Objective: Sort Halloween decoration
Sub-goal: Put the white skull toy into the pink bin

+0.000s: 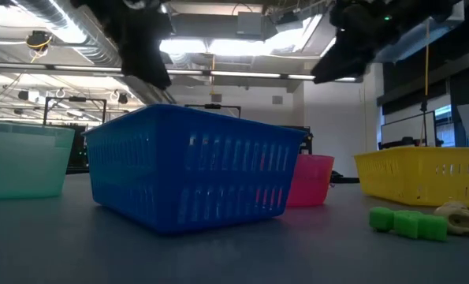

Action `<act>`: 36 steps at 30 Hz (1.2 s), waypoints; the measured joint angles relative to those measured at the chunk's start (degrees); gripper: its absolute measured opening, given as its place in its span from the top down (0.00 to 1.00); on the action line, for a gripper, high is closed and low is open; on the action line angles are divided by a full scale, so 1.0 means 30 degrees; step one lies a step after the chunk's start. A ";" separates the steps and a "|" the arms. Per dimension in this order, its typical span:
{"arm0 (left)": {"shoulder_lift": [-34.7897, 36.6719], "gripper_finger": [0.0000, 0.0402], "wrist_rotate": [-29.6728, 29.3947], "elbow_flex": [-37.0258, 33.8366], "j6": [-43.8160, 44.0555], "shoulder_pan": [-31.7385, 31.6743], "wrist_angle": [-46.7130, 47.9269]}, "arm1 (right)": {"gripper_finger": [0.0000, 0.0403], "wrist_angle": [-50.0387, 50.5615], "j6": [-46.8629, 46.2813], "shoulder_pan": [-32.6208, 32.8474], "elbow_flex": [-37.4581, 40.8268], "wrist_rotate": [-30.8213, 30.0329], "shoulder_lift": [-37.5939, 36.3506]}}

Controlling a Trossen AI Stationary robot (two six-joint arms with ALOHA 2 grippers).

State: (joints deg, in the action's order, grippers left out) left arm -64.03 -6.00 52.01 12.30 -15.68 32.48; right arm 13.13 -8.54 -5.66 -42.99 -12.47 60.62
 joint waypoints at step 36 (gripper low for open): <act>0.1940 0.65 -0.0785 -0.2849 0.1856 0.4044 -0.4395 | 0.48 -0.2727 -0.5070 -0.2883 -0.0012 0.1454 0.9902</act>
State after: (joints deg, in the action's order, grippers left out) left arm -58.22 -8.36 43.46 17.87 -3.55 19.29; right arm 4.95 -23.75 -14.31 -43.03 -8.11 90.33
